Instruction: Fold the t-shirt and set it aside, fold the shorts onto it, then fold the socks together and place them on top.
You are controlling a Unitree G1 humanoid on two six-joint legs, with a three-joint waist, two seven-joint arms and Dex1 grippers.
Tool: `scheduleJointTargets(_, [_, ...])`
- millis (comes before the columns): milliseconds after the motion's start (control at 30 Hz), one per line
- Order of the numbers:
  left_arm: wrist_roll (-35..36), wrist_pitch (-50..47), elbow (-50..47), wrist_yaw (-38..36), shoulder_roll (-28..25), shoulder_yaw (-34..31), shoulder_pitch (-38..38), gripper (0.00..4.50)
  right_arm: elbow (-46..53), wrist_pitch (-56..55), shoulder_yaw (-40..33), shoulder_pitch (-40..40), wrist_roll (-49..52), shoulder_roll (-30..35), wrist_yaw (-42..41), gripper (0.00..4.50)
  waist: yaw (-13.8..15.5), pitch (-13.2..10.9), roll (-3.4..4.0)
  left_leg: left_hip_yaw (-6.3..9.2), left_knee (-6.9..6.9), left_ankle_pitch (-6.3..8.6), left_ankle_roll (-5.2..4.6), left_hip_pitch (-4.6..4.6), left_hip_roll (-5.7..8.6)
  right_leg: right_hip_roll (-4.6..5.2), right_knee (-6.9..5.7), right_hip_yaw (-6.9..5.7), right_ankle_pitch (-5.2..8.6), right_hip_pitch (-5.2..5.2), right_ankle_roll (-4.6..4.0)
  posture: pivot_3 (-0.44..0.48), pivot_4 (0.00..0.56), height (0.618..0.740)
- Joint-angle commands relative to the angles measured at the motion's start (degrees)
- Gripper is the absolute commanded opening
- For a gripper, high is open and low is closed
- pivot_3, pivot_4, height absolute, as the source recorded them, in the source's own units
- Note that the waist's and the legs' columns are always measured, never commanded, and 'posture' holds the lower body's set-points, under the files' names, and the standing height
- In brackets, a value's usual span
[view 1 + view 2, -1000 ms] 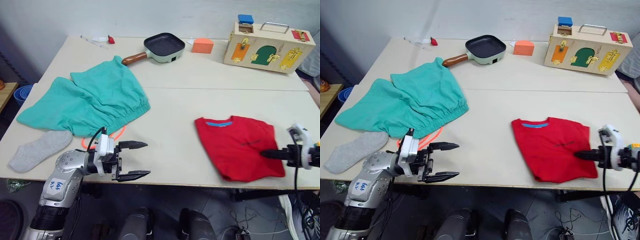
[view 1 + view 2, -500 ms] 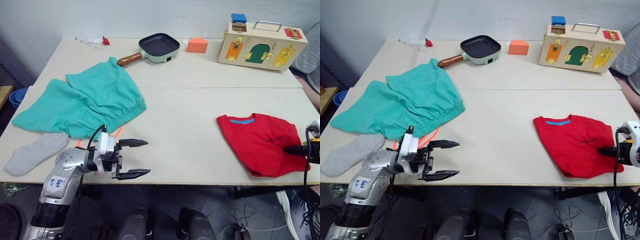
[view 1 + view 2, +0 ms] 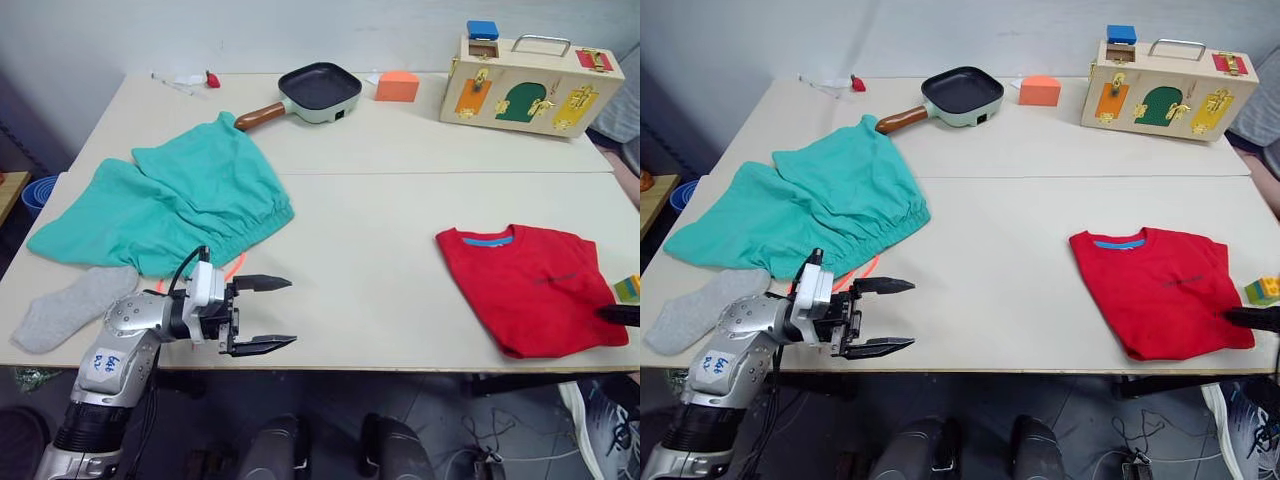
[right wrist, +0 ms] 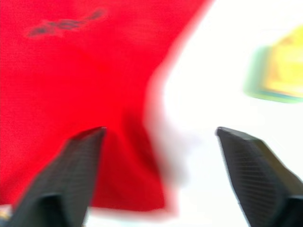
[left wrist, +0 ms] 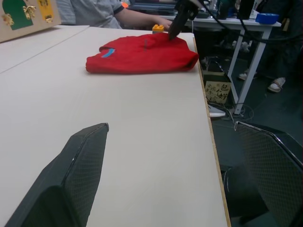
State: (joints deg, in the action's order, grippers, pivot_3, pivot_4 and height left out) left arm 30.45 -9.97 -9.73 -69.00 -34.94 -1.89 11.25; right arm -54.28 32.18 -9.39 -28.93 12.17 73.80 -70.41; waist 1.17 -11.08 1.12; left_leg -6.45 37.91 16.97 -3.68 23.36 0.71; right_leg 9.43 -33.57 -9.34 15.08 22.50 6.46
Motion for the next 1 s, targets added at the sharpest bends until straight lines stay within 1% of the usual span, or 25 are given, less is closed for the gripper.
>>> scheduleJointTargets(33, [0.72, 1.13, 1.23, -0.94, -0.49, -1.37, 0.46, 4.50, 4.46, -16.02, -10.18, 4.44, 4.59, 0.13, -1.62, 4.47, -0.46, -0.03, -0.08, -0.10, -0.01, 0.01, 0.02, -0.08, -0.06, -0.06, -0.01, -0.03, 0.00, -0.02, 0.01, 0.000, 0.150, 0.740])
scheduleJointTargets(67, [0.68, 1.38, 1.62, -1.11, -0.61, -1.61, 0.35, 4.50, 6.63, -19.37, -12.24, 6.05, 5.67, -0.75, -2.72, 4.47, -0.84, -0.05, -0.10, -0.19, -0.01, 0.00, 0.03, -0.10, -0.12, -0.09, 0.00, -0.07, 0.00, -0.02, 0.02, 0.000, 0.150, 0.740])
scheduleJointTargets(133, [0.78, 1.50, 1.99, -1.06, -0.93, -2.42, -0.06, 4.50, 11.43, -21.31, -14.64, 9.41, 6.96, -2.14, -3.43, 4.47, -1.45, -0.05, -0.10, -0.35, -0.01, -0.01, 0.05, -0.18, -0.22, -0.08, -0.06, -0.12, -0.02, -0.01, 0.05, 0.000, 0.150, 0.740])
scheduleJointTargets(200, [1.93, 0.12, 1.69, -0.60, -2.25, -4.75, -1.57, 4.50, 21.74, -17.44, -17.53, 14.48, 10.85, -4.64, -4.82, 4.47, -1.63, -0.07, -0.14, -0.44, -0.01, -0.03, 0.09, -0.24, -0.34, 0.05, -0.09, -0.07, -0.03, -0.01, 0.05, 0.000, 0.150, 0.740])
scheduleJointTargets(267, [3.13, -1.71, 1.22, 1.50, -3.25, -7.98, -3.74, 4.50, 31.89, -23.39, -19.66, 19.58, 12.37, -8.93, -5.50, 4.47, -1.67, -0.08, -0.17, -0.42, -0.01, -0.04, 0.21, -0.28, -0.50, 0.00, -0.22, -0.05, -0.03, 0.06, 0.03, 0.000, 0.150, 0.740])
scheduleJointTargets(300, [2.96, -1.57, 1.35, 2.59, -4.04, -10.66, -6.02, 4.50, 37.96, -27.29, -19.82, 21.68, 12.99, -12.54, -4.53, 4.47, -1.60, -0.08, -0.16, -0.40, -0.01, 0.00, 0.30, -0.31, -0.59, -0.06, -0.26, -0.06, -0.02, 0.07, 0.01, 0.000, 0.150, 0.740])
scheduleJointTargets(367, [1.97, -0.76, 1.37, 4.51, -5.06, -15.31, -10.74, 4.50, 46.65, -32.16, -18.84, 25.19, 12.64, -17.43, -3.16, 4.47, -1.60, -0.08, -0.15, -0.40, -0.04, -0.01, 0.35, -0.31, -0.63, -0.10, -0.32, -0.04, 0.00, 0.16, -0.03, 0.000, 0.150, 0.740])
scheduleJointTargets(400, [1.28, 0.40, 1.37, 5.68, -5.06, -17.80, -13.43, 4.50, 49.75, -35.13, -18.09, 25.87, 12.60, -20.14, -2.53, 4.47, -1.45, -0.08, -0.13, -0.41, -0.11, 0.00, 0.39, -0.31, -0.65, -0.11, -0.31, -0.04, 0.01, 0.17, -0.05, 0.000, 0.150, 0.740])
scheduleJointTargets(467, [1.98, 0.08, -0.38, 8.63, -4.17, -23.19, -19.25, 4.50, 53.71, -36.61, -16.47, 27.16, 14.45, -24.75, -2.49, 4.47, -1.24, -0.09, -0.11, -0.42, -0.15, 0.02, 0.37, -0.30, -0.58, -0.08, -0.30, 0.01, 0.02, 0.22, -0.07, 0.000, 0.150, 0.740])
scheduleJointTargets(533, [2.49, 0.39, -1.65, 10.08, -3.29, -29.20, -26.10, 4.50, 55.68, -39.89, -13.91, 28.35, 15.76, -28.24, -5.15, 4.47, -1.22, -0.07, -0.28, -0.43, -0.15, 0.07, 0.28, -0.29, -0.52, -0.01, -0.25, 0.05, 0.02, 0.21, -0.07, 0.000, 0.150, 0.740])
scheduleJointTargets(567, [2.52, 1.01, -2.12, 10.68, -2.42, -32.27, -29.82, 4.50, 56.04, -42.08, -12.23, 28.95, 14.37, -29.67, -5.10, 4.47, -1.21, -0.05, -0.36, -0.42, -0.14, 0.11, 0.24, -0.28, -0.52, 0.01, -0.20, 0.07, 0.02, 0.20, -0.07, 0.000, 0.150, 0.740])
scheduleJointTargets(667, [3.11, 2.67, -2.42, 12.76, 0.65, -39.11, -37.48, 4.50, 55.41, -44.88, -7.74, 28.72, 5.98, -32.02, 1.71, 4.47, -1.06, -0.04, -0.54, -0.42, -0.14, 0.30, 0.15, -0.28, -0.50, 0.05, -0.01, 0.10, 0.03, 0.15, -0.09, 0.000, 0.150, 0.740])
scheduleJointTargets(767, [4.43, 3.48, -1.49, 14.38, 3.45, -44.39, -42.29, 4.50, 54.43, -45.47, -4.07, 26.66, 3.97, -33.72, 4.21, 4.47, -0.98, -0.04, -0.58, -0.42, -0.12, 0.39, 0.08, -0.26, -0.42, 0.13, 0.09, 0.20, 0.04, 0.18, -0.12, 0.000, 0.150, 0.740])
scheduleJointTargets(833, [4.62, 4.00, -0.90, 14.47, 4.76, -46.17, -44.91, 4.50, 54.14, -46.37, -2.24, 25.72, 3.55, -34.28, 4.73, 4.47, -1.04, -0.04, -0.59, -0.42, -0.12, 0.42, 0.07, -0.26, -0.46, 0.11, 0.14, 0.23, 0.09, 0.17, -0.21, 0.000, 0.150, 0.740])
scheduleJointTargets(933, [3.69, 5.67, -0.29, 13.89, 5.77, -47.05, -47.65, 4.50, 53.91, -46.47, -0.78, 25.12, 4.26, -34.56, 4.90, 4.47, -0.98, -0.04, -0.58, -0.42, -0.19, 0.46, 0.12, -0.26, -0.48, 0.09, 0.13, 0.22, 0.12, 0.24, -0.26, 0.000, 0.150, 0.740])
scheduleJointTargets(967, [3.32, 6.35, 0.07, 14.06, 5.83, -47.21, -47.94, 4.50, 53.50, -46.43, -0.55, 24.90, 4.40, -34.51, 5.13, 4.47, -1.03, -0.04, -0.52, -0.23, -0.30, 0.54, 0.00, -0.17, -0.42, 0.11, 0.19, 0.02, 0.15, 0.01, -0.25, 0.000, 0.150, 0.740])
scheduleJointTargets(1000, [3.03, 6.94, 0.39, 14.25, 5.76, -47.29, -48.06, 4.50, 53.14, -46.21, -0.48, 24.76, 4.72, -34.58, 5.46, 4.47, -1.39, -0.07, -0.49, 0.37, -0.48, 0.53, -0.33, -0.18, -0.19, 0.27, 0.41, -0.62, 0.17, -0.33, -0.13, 0.000, 0.150, 0.740])
